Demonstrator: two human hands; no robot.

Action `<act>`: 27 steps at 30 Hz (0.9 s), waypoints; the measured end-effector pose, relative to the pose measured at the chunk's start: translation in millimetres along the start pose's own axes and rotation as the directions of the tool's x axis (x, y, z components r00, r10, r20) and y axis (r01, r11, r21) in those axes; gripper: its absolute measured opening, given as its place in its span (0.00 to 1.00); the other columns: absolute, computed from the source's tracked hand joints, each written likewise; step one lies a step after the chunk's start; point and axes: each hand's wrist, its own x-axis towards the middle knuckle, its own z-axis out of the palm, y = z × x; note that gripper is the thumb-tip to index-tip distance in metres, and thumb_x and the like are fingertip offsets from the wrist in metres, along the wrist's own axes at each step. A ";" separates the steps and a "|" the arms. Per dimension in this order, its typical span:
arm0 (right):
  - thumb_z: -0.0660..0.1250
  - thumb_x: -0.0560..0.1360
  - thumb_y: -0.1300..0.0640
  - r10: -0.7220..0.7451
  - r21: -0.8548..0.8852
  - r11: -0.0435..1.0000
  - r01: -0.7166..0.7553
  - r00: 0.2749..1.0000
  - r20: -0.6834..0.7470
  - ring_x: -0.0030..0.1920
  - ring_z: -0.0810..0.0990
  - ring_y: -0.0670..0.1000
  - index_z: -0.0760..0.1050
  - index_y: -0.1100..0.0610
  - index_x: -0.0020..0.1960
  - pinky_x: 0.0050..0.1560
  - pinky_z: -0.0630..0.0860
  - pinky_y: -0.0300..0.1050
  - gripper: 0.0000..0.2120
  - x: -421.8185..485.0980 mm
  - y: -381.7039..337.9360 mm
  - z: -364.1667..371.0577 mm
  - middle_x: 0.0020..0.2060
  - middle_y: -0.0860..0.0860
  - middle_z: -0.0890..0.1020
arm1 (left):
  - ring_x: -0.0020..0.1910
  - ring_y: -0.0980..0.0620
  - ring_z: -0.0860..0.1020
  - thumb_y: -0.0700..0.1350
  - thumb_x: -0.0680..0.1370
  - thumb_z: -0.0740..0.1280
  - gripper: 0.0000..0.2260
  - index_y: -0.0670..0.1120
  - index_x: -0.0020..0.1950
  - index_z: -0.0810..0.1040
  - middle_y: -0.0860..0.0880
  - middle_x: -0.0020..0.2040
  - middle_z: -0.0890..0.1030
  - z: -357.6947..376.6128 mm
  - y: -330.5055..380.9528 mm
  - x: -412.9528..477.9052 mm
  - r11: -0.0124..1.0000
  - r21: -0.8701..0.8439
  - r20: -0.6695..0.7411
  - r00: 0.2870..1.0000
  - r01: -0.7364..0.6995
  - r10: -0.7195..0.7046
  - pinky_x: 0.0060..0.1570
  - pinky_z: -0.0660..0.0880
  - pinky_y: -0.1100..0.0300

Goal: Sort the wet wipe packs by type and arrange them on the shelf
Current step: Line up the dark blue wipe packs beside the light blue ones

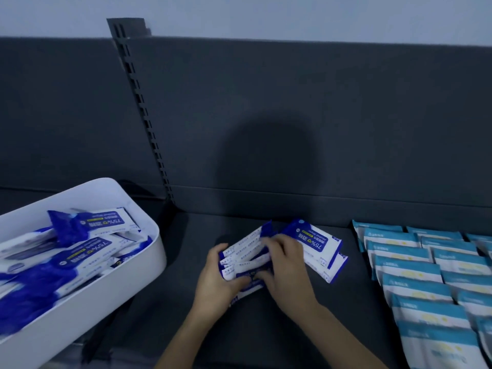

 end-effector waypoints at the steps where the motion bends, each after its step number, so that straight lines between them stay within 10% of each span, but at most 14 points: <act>1: 0.78 0.62 0.60 0.118 0.090 0.989 -0.117 0.993 -0.002 0.64 0.63 0.48 0.65 0.52 0.70 0.64 0.66 0.42 0.40 1.3 0.8 -3.7 0.62 0.47 0.67 | 0.46 0.64 0.80 0.33 0.66 0.76 0.29 0.53 0.59 0.70 0.54 0.52 0.80 -3.1 0.3 0.6 1.000 -0.008 -0.004 1.000 0.001 -0.001 0.45 0.76 0.67; 7: 0.79 0.63 0.61 0.332 0.440 0.758 -0.480 0.866 0.373 0.66 0.64 0.40 0.46 0.44 0.77 0.65 0.63 0.36 0.55 2.3 4.3 -17.5 0.65 0.40 0.64 | 0.51 0.51 0.82 0.26 0.68 0.71 0.25 0.48 0.59 0.74 0.49 0.51 0.84 -29.2 2.4 7.6 0.998 -0.056 0.218 0.976 0.025 -0.012 0.50 0.79 0.58; 14: 0.78 0.65 0.59 0.364 0.366 0.843 -0.394 0.919 0.151 0.57 0.73 0.43 0.66 0.45 0.58 0.55 0.68 0.33 0.29 -2.9 -6.5 -9.0 0.53 0.40 0.73 | 0.50 0.56 0.81 0.25 0.70 0.68 0.24 0.46 0.60 0.73 0.48 0.52 0.82 -32.4 12.8 27.1 0.999 0.007 0.298 0.954 -0.043 0.039 0.51 0.78 0.61; 27: 0.78 0.64 0.62 0.380 0.472 0.756 -0.454 0.891 0.247 0.57 0.74 0.38 0.59 0.45 0.66 0.54 0.69 0.25 0.40 -0.1 -9.0 1.9 0.56 0.38 0.73 | 0.53 0.63 0.79 0.30 0.66 0.76 0.39 0.51 0.67 0.61 0.51 0.60 0.77 -13.2 -9.3 36.1 0.997 -0.069 0.249 0.968 0.022 -0.005 0.50 0.76 0.67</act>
